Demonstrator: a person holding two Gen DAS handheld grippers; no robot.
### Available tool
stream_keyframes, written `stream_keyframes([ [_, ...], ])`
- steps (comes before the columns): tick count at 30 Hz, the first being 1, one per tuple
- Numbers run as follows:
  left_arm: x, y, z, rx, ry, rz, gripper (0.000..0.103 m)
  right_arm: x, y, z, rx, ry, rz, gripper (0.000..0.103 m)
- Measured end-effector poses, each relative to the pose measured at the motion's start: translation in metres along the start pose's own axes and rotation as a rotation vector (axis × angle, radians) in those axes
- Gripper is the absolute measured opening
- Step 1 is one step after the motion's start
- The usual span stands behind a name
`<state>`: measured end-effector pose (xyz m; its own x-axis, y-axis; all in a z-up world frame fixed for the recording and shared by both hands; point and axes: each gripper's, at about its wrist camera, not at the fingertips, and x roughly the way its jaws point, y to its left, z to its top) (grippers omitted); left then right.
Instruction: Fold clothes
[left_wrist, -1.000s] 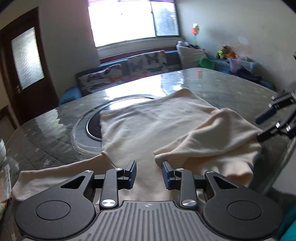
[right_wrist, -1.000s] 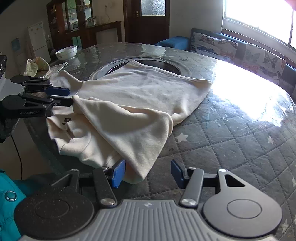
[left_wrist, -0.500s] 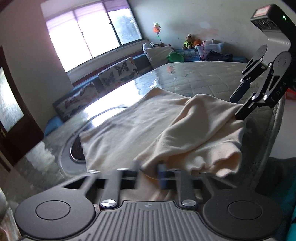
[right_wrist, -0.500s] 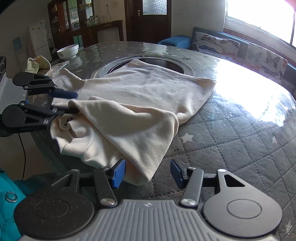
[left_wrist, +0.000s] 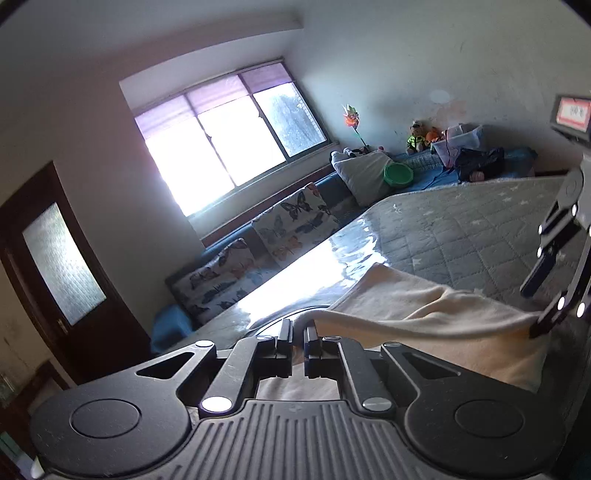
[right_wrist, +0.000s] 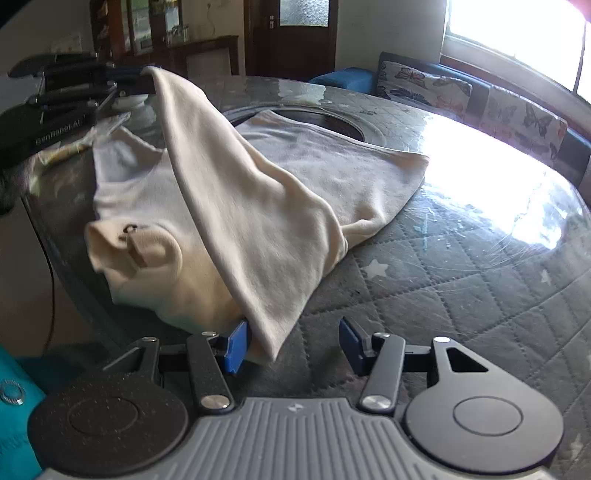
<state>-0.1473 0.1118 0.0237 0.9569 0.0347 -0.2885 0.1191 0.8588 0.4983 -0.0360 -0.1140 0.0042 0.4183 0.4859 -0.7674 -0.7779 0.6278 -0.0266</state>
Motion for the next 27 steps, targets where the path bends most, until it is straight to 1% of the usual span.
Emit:
stream_keyframes([
  [3,0.004,-0.005,-0.026,0.034,0.086,-0.036,0.007,-0.002,0.000,-0.002,-0.018,0.010,0.000,0.052],
  [6,0.007,-0.012,-0.048,0.066,0.171,-0.067,0.011,-0.004,-0.001,-0.003,-0.027,0.020,0.009,0.052],
  [7,0.008,-0.013,-0.054,0.074,0.192,-0.078,0.011,-0.005,-0.003,-0.003,-0.024,0.024,0.018,0.052],
  [8,0.007,-0.013,-0.057,0.077,0.204,-0.081,0.013,-0.007,-0.004,-0.003,-0.020,0.028,0.028,0.052],
  [9,0.006,-0.012,-0.059,0.073,0.210,-0.081,0.019,-0.009,-0.005,-0.003,-0.019,0.029,0.036,0.052],
  [11,0.004,-0.006,-0.058,0.046,0.209,-0.082,0.020,-0.015,-0.008,-0.001,-0.019,0.020,0.048,0.052],
  [14,0.000,0.006,-0.049,-0.018,0.192,-0.078,0.021,-0.025,-0.013,0.008,-0.009,-0.016,0.074,0.051],
  [17,-0.004,0.013,-0.043,-0.039,0.177,-0.063,0.022,-0.026,-0.015,0.024,-0.020,-0.067,0.072,0.051],
  [20,-0.003,0.017,-0.049,-0.055,0.207,-0.040,0.022,-0.014,-0.016,0.037,-0.027,-0.092,0.079,0.051],
  [23,-0.002,0.026,-0.054,-0.130,0.255,-0.031,0.022,0.003,-0.014,0.048,-0.028,-0.098,0.099,0.049],
  [27,0.000,0.048,-0.054,-0.334,0.291,-0.045,0.022,0.023,-0.010,0.056,-0.032,-0.091,0.122,0.049],
])
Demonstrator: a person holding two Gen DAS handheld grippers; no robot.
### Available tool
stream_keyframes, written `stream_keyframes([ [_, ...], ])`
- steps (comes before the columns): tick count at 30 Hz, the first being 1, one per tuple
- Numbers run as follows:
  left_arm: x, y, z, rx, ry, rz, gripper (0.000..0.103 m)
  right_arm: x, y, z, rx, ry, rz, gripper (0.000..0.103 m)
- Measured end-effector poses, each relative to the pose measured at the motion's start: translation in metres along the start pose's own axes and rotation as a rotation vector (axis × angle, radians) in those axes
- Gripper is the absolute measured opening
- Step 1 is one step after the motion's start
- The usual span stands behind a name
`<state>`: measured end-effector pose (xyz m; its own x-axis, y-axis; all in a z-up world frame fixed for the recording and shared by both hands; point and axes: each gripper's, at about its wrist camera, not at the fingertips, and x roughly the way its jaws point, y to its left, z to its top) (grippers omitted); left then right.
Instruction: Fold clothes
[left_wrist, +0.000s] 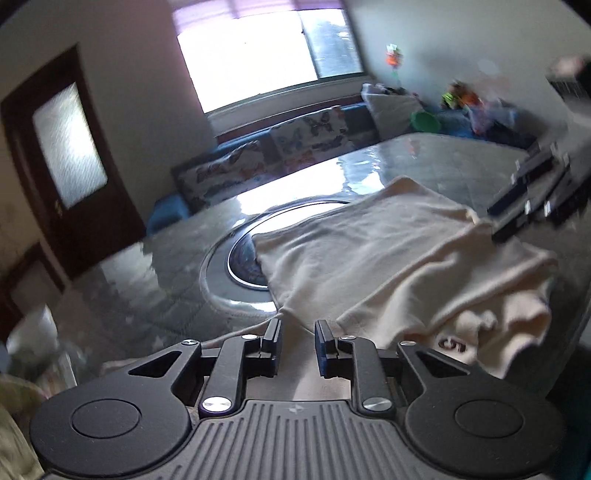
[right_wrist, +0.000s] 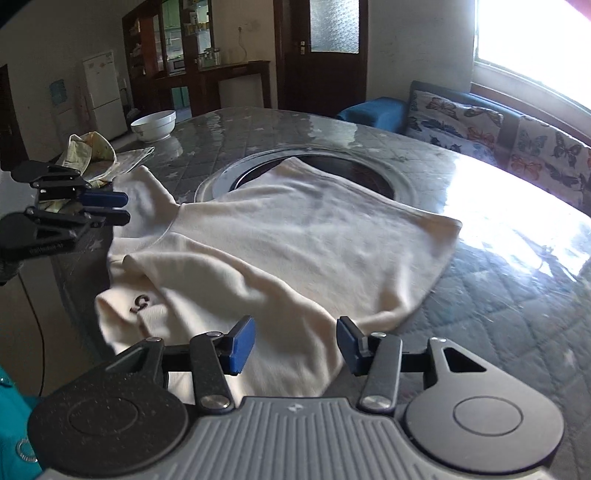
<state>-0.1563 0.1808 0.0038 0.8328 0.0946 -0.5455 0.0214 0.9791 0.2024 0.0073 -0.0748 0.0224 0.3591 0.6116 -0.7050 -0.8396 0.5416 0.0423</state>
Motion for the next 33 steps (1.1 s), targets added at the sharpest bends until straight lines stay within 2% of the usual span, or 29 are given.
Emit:
stream_keyframes([
  [2,0.003,0.006,0.005,-0.086,0.015,-0.029,0.022,0.006,0.000,0.000,0.004,0.003,0.004,0.049],
  [4,0.010,0.004,0.009,-0.118,0.024,-0.053,0.022,0.010,-0.001,0.000,0.015,0.003,0.007,0.049],
  [11,0.050,-0.018,0.014,-0.057,0.089,-0.126,0.022,0.011,-0.006,0.001,0.036,-0.006,0.000,0.048],
  [15,0.061,-0.020,0.011,-0.048,0.127,-0.123,0.028,0.012,-0.007,0.000,0.036,-0.006,0.003,0.048],
  [17,0.060,-0.020,0.010,-0.043,0.124,-0.128,0.027,0.014,-0.007,-0.001,0.035,-0.004,0.003,0.049],
  [19,0.057,-0.023,0.011,-0.019,0.106,-0.118,0.011,0.015,-0.007,-0.001,0.031,-0.004,0.002,0.049],
  [21,0.051,-0.026,0.012,0.008,0.073,-0.090,0.006,0.016,-0.006,-0.002,0.029,-0.005,0.002,0.049],
  [27,0.030,-0.036,0.018,0.120,-0.091,0.050,0.006,0.018,-0.004,-0.005,0.013,-0.014,-0.013,0.049],
  [30,0.039,-0.035,0.013,0.124,-0.031,0.049,0.017,0.019,-0.003,-0.004,0.009,-0.022,-0.013,0.049],
  [33,0.040,-0.026,0.012,0.061,-0.010,0.061,0.017,0.015,-0.003,-0.002,0.008,-0.036,-0.011,0.049],
])
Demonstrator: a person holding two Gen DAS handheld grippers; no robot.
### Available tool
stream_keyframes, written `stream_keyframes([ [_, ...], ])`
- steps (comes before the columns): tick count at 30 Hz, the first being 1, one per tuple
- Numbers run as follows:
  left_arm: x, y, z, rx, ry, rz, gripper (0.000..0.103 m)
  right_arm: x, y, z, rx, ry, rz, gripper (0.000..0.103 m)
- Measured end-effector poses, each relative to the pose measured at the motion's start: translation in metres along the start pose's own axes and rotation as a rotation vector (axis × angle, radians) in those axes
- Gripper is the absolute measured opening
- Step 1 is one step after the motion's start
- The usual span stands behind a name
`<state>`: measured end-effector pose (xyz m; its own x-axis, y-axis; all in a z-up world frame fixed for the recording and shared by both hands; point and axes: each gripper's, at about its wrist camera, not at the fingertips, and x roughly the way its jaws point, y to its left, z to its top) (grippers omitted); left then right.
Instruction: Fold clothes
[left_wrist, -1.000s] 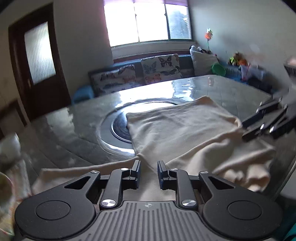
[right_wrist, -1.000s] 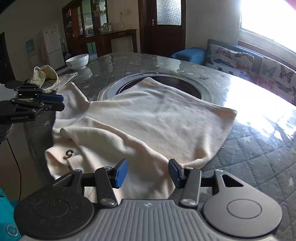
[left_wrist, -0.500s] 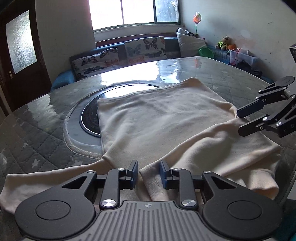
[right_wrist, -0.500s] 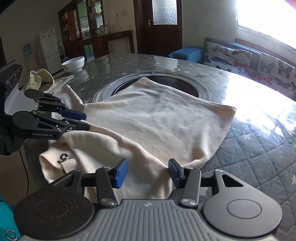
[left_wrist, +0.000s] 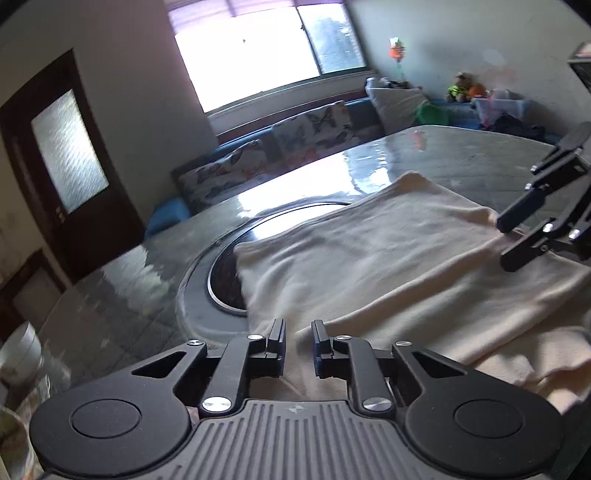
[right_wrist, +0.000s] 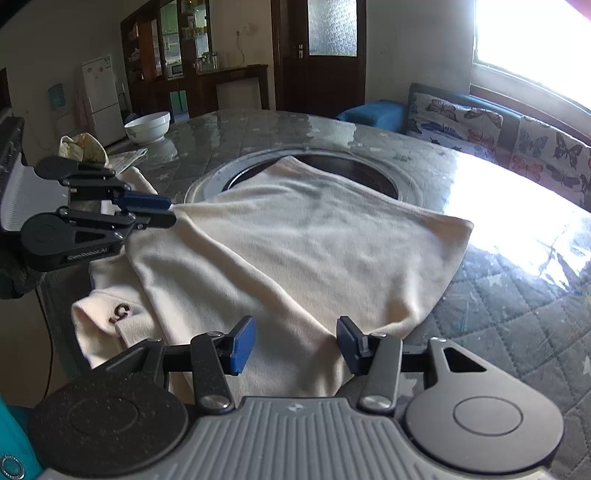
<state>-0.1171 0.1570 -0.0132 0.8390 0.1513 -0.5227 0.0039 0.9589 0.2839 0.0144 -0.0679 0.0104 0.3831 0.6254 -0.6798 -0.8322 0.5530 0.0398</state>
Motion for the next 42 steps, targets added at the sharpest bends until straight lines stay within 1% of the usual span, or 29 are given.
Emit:
stream_keyframes([
  [4,-0.013,0.001,0.002,-0.051,-0.014,-0.046,0.017,-0.002,0.000,0.000,0.002,-0.004,-0.001,0.049],
  [7,-0.010,-0.013,-0.006,-0.018,0.012,-0.079,0.017,0.003,-0.002,-0.002,0.012,0.011,-0.011,0.048],
  [9,-0.004,-0.019,-0.015,-0.004,0.045,-0.081,0.017,0.006,-0.003,-0.003,0.019,0.018,-0.019,0.048],
  [11,-0.004,-0.017,-0.018,-0.015,0.047,-0.081,0.017,0.005,-0.003,-0.003,0.013,0.018,-0.022,0.047],
  [14,-0.011,-0.008,-0.017,-0.055,0.035,-0.073,0.017,0.000,0.000,0.000,0.000,0.004,-0.020,0.047],
  [16,-0.018,0.003,-0.018,-0.110,0.030,-0.055,0.018,-0.003,0.002,0.000,-0.002,-0.002,-0.008,0.047],
  [18,-0.022,0.015,-0.022,-0.173,0.035,-0.010,0.022,-0.004,0.005,-0.001,-0.003,0.000,0.009,0.048],
  [23,-0.021,0.059,-0.038,-0.330,0.097,0.173,0.023,0.004,0.011,-0.007,-0.026,0.034,0.009,0.049],
  [25,-0.022,0.081,-0.044,-0.390,0.114,0.258,0.028,0.003,0.014,-0.003,-0.037,0.026,0.012,0.049],
  [27,-0.022,0.101,-0.051,-0.441,0.128,0.342,0.040,0.002,0.017,0.000,-0.047,0.018,0.021,0.049],
  [30,-0.021,0.132,-0.060,-0.514,0.149,0.466,0.040,0.005,0.022,0.003,-0.059,0.022,0.033,0.049],
  [32,-0.018,0.148,-0.067,-0.554,0.168,0.528,0.040,0.007,0.024,0.002,-0.057,0.024,0.039,0.049],
  [35,-0.010,0.166,-0.074,-0.588,0.205,0.571,0.040,0.005,0.027,0.002,-0.054,0.025,0.042,0.049],
  [37,-0.005,0.173,-0.078,-0.609,0.220,0.580,0.041,0.003,0.028,0.002,-0.053,0.024,0.042,0.049],
  [41,0.001,0.181,-0.081,-0.642,0.209,0.583,0.040,-0.002,0.028,0.002,-0.048,0.023,0.039,0.049],
  [42,0.002,0.181,-0.081,-0.641,0.205,0.581,0.036,-0.003,0.028,0.002,-0.047,0.023,0.038,0.049],
])
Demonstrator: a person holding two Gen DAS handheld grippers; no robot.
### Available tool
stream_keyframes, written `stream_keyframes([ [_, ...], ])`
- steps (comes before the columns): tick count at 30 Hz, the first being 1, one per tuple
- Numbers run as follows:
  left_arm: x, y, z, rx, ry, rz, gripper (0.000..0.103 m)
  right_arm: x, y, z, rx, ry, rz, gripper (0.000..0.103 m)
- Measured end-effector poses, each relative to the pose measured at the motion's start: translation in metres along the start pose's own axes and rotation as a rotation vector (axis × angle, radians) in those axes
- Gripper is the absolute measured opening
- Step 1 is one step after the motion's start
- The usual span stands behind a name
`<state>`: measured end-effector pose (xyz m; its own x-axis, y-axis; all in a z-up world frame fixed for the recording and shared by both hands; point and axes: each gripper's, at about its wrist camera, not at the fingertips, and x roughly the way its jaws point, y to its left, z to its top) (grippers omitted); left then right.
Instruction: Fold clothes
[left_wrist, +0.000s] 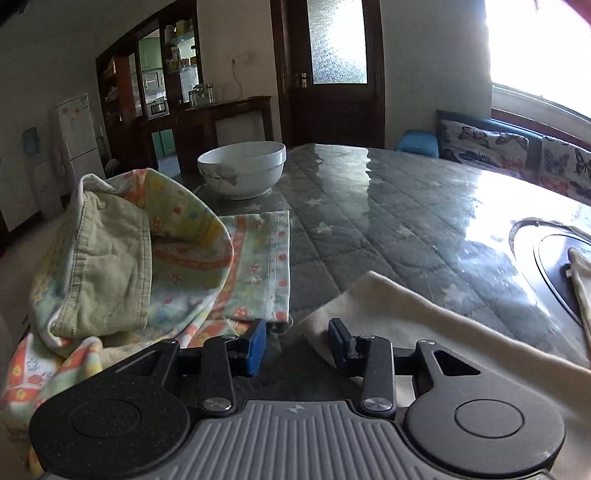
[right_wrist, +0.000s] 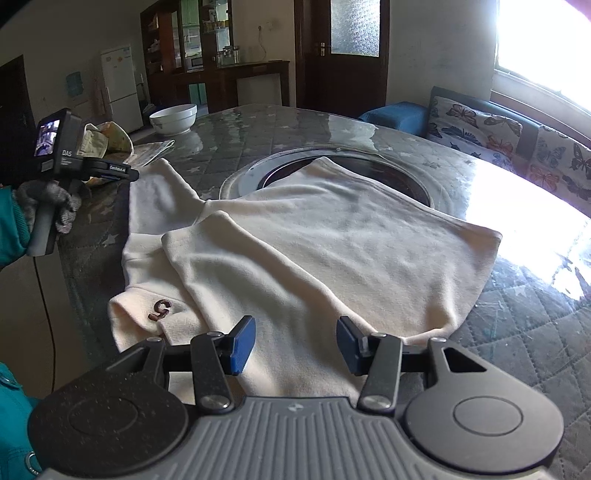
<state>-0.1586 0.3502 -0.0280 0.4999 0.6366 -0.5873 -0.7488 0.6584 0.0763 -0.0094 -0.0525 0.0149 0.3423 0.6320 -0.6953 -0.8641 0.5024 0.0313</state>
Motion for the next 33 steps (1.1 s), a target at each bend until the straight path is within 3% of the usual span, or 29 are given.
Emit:
stream_keyframes([
  [3,0.000,-0.001,0.000,-0.013,-0.005,-0.047,0.013,-0.003,-0.001,0.000,0.006,-0.005,-0.006,0.049],
  [6,-0.005,0.001,0.002,-0.059,-0.012,-0.080,0.007,-0.009,-0.002,-0.001,0.015,-0.018,-0.011,0.049],
  [11,-0.037,-0.004,0.015,-0.120,-0.060,-0.200,0.006,-0.019,-0.008,-0.002,0.040,-0.046,-0.029,0.049],
  [17,-0.094,-0.042,0.030,-0.086,-0.122,-0.426,0.006,-0.031,-0.020,-0.009,0.097,-0.086,-0.050,0.049],
  [27,-0.174,-0.143,0.012,0.104,-0.114,-0.826,0.006,-0.057,-0.037,-0.030,0.183,-0.137,-0.100,0.049],
  [33,-0.188,-0.202,-0.018,0.226,-0.048,-0.985,0.006,-0.071,-0.051,-0.045,0.252,-0.147,-0.137,0.049],
])
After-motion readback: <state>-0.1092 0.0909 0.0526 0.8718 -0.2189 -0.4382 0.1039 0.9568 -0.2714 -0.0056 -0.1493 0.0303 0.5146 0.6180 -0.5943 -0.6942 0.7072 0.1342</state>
